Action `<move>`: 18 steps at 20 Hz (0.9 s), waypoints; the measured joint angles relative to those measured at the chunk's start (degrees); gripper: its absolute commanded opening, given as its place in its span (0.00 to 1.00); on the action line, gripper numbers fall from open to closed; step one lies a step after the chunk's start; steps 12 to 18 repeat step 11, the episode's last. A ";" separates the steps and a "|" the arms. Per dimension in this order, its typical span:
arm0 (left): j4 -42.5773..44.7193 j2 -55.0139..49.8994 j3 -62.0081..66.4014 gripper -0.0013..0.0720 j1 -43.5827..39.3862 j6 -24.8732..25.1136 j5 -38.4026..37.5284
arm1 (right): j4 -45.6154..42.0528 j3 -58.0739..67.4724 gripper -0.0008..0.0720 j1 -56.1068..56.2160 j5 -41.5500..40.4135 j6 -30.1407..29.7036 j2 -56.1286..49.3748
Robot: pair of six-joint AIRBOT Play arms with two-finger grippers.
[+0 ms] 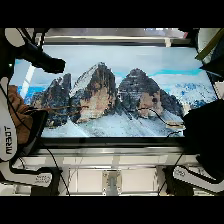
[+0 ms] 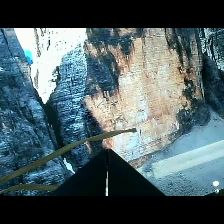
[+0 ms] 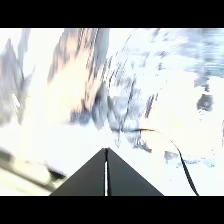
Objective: Fold the clothes and pants, and hang the long-sleeved shirts on hangers.
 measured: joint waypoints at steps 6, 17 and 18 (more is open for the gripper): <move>-0.15 0.00 0.00 0.03 -0.02 0.00 -0.17 | -7.54 0.04 0.02 11.72 0.76 -2.21 0.00; -0.17 0.02 0.00 0.03 -0.02 0.00 -0.17 | -8.68 0.04 0.02 13.49 0.92 -2.56 0.00; -0.17 0.02 0.00 0.03 -0.02 0.00 -0.17 | -8.68 0.04 0.02 13.49 0.92 -2.56 0.00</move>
